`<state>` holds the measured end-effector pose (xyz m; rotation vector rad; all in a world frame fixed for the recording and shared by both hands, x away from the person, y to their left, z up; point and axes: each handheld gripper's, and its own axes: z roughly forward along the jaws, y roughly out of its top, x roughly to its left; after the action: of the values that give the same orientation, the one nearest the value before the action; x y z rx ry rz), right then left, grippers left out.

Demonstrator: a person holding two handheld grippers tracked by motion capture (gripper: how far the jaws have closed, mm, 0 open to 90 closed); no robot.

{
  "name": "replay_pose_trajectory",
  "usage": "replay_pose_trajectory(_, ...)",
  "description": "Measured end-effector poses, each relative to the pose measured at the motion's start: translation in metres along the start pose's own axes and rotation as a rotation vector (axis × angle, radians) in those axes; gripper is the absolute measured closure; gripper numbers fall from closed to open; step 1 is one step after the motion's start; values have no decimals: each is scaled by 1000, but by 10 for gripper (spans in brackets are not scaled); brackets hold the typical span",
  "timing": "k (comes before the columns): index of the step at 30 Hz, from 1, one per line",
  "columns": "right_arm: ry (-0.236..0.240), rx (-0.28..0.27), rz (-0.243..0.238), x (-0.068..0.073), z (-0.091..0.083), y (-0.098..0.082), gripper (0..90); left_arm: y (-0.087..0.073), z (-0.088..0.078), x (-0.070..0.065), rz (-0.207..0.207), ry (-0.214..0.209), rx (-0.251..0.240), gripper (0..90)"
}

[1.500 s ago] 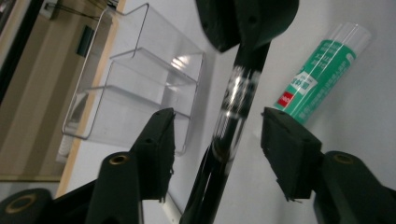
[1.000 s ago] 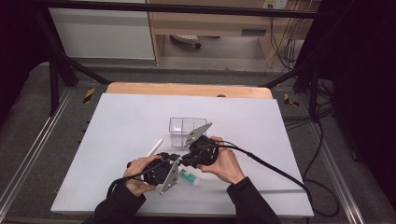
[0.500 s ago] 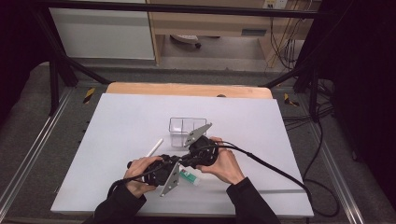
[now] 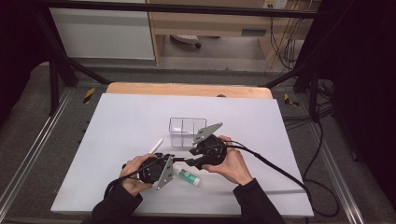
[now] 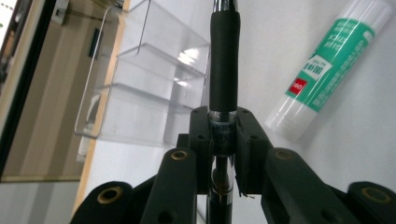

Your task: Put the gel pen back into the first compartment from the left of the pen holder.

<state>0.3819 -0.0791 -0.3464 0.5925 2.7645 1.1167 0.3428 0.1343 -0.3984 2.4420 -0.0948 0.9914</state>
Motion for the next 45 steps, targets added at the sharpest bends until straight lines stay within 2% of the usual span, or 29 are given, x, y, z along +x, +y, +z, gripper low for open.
replay_pose_trajectory(5, -39, -27, 51, -8, -7, -13, 392, -7, 0, 3, -99, -5, 4, 782)
replay_pose_trajectory(9, -92, -49, 91, -15, -11, -28, 286, -11, 0, 6, -173, -8, -8, 782)
replay_pose_trajectory(15, -154, -82, 173, -28, -16, -58, 188, -16, -4, 12, -287, -6, -25, 782)
replay_pose_trajectory(20, -195, -101, 235, -37, -18, -83, 114, -20, -8, 18, -399, -13, -65, 782)
replay_pose_trajectory(23, -239, -77, 259, -42, -17, -99, 59, -22, -10, 22, -452, -15, -81, 783)
replay_pose_trajectory(26, -245, -64, 283, -47, -16, -112, 37, -24, -12, 25, -496, -18, -86, 783)
replay_pose_trajectory(29, -250, -65, 292, -50, -16, -124, 16, -26, -13, 29, -562, -18, -99, 782)
replay_pose_trajectory(32, -242, -80, 309, -53, -18, -137, 4, -28, -14, 32, -624, -18, -112, 783)
replay_pose_trajectory(36, -238, -103, 301, -55, -22, -152, 4, -32, -16, 38, -704, -28, -128, 783)
replay_pose_trajectory(45, -252, -119, 325, -57, -29, -175, 4, -33, -20, 53, -843, -41, -200, 783)
